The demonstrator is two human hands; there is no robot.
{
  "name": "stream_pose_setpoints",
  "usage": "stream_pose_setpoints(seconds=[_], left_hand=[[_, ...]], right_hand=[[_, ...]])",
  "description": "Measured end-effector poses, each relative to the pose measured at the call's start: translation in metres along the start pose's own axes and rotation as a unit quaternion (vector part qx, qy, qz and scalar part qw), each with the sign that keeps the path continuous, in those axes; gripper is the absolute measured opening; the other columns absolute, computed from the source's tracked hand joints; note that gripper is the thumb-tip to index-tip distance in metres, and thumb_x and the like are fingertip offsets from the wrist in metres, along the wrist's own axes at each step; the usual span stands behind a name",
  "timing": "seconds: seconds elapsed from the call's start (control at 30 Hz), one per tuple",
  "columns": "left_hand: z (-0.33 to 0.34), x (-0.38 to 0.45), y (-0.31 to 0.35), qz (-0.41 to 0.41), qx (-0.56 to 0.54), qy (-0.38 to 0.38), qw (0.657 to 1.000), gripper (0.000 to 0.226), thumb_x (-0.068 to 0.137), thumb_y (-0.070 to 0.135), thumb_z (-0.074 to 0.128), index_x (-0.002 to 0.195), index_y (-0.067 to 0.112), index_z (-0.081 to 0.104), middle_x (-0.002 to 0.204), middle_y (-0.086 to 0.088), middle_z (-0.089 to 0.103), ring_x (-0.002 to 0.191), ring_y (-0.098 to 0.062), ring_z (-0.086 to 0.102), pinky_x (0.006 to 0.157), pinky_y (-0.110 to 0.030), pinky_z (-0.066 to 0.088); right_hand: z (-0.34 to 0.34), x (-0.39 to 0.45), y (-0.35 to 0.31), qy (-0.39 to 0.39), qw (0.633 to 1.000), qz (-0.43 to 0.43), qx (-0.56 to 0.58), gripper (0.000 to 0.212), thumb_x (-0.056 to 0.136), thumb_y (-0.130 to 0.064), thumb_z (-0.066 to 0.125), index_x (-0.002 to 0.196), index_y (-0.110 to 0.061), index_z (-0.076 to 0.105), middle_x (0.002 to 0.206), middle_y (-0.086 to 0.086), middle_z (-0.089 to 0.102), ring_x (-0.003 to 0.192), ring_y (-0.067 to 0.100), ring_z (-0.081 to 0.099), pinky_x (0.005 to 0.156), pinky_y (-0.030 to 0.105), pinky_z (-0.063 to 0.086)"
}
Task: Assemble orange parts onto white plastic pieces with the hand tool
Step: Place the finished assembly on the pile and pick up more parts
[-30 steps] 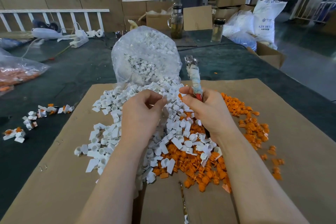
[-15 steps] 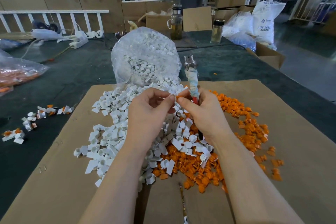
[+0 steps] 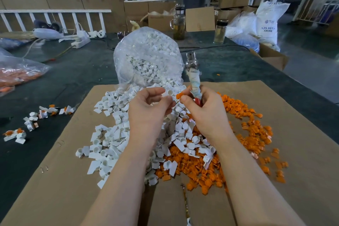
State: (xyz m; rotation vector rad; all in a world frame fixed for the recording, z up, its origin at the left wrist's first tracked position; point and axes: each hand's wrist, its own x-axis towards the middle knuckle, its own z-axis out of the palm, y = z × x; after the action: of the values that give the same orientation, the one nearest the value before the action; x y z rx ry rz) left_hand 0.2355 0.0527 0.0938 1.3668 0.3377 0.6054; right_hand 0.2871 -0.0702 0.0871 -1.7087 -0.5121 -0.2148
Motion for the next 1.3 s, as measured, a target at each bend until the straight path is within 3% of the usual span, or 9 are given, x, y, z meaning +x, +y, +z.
stream_pose_setpoints(seconds=[0.2,0.3,0.43,0.6,0.77,1.0,1.13,1.3], left_hand=[[0.0012,-0.0032,0.0026,-0.023,-0.035,-0.015,0.999,0.014,0.080,-0.003,0.076,0.089,0.006,0.070,0.080,-0.016,0.074,0.071,-0.021,0.076,0.062,-0.021,0.057],[0.0019,-0.0052,0.0036,-0.034,-0.049,-0.026,0.998,0.013,0.079,-0.002,0.078,0.086,0.006,0.071,0.076,-0.013,0.075,0.073,-0.023,0.076,0.063,-0.022,0.058],[0.0017,-0.0059,0.0040,-0.031,-0.050,-0.029,0.998,0.013,0.076,-0.001,0.080,0.083,0.008,0.073,0.077,-0.013,0.076,0.075,-0.026,0.076,0.065,-0.024,0.058],[0.0018,-0.0060,0.0041,-0.001,-0.015,-0.025,1.000,0.013,0.074,0.004,0.083,0.079,0.012,0.075,0.077,-0.010,0.076,0.076,-0.028,0.075,0.069,-0.028,0.061],[0.0024,-0.0070,0.0049,0.006,0.000,-0.025,1.000,0.014,0.072,0.006,0.085,0.080,0.013,0.076,0.078,-0.010,0.076,0.076,-0.028,0.075,0.073,-0.034,0.062],[0.0025,-0.0076,0.0051,0.022,0.044,-0.019,0.999,0.015,0.072,0.012,0.087,0.080,0.018,0.077,0.075,-0.002,0.076,0.075,-0.024,0.074,0.074,-0.031,0.061],[0.0039,-0.0061,0.0026,0.037,0.066,-0.004,0.997,0.016,0.072,0.013,0.087,0.077,0.022,0.075,0.074,0.001,0.075,0.074,-0.024,0.072,0.071,-0.030,0.060],[0.0049,-0.0067,-0.0001,0.045,0.060,-0.003,0.997,0.012,0.077,0.014,0.083,0.077,0.021,0.073,0.072,0.001,0.075,0.071,-0.017,0.073,0.067,-0.024,0.060]], right_hand=[[0.0035,-0.0011,0.0014,0.037,0.998,-0.032,-0.032,0.015,0.091,-0.019,0.068,0.102,-0.009,0.066,0.070,-0.016,0.058,0.060,-0.011,0.055,0.055,0.006,0.041],[0.0052,-0.0024,0.0022,0.053,0.996,-0.044,-0.061,0.014,0.090,-0.022,0.069,0.100,-0.013,0.065,0.065,-0.018,0.052,0.057,-0.013,0.053,0.052,0.005,0.039],[0.0058,-0.0026,0.0024,0.053,0.994,-0.043,-0.081,0.013,0.089,-0.027,0.069,0.097,-0.023,0.060,0.078,-0.016,0.061,0.070,-0.004,0.060,0.060,0.010,0.044],[0.0061,-0.0036,0.0024,0.064,0.992,-0.050,-0.092,0.015,0.089,-0.027,0.070,0.100,-0.022,0.061,0.087,-0.013,0.066,0.080,0.004,0.064,0.071,0.029,0.055],[0.0070,-0.0059,0.0014,0.062,0.992,-0.073,-0.082,0.016,0.087,-0.027,0.068,0.100,-0.027,0.058,0.089,-0.013,0.067,0.082,0.007,0.066,0.072,0.040,0.058],[0.0052,-0.0045,0.0015,0.052,0.990,-0.078,-0.108,0.016,0.087,-0.023,0.070,0.092,-0.030,0.056,0.077,-0.016,0.062,0.073,0.004,0.061,0.064,0.029,0.053],[0.0046,-0.0035,0.0001,0.036,0.989,-0.074,-0.123,0.018,0.086,-0.017,0.071,0.093,-0.028,0.057,0.076,-0.016,0.060,0.071,0.007,0.061,0.063,0.031,0.053],[0.0023,-0.0033,0.0005,0.025,0.988,-0.077,-0.131,0.016,0.085,-0.014,0.068,0.090,-0.026,0.059,0.067,-0.018,0.055,0.063,0.005,0.055,0.056,0.023,0.041]])
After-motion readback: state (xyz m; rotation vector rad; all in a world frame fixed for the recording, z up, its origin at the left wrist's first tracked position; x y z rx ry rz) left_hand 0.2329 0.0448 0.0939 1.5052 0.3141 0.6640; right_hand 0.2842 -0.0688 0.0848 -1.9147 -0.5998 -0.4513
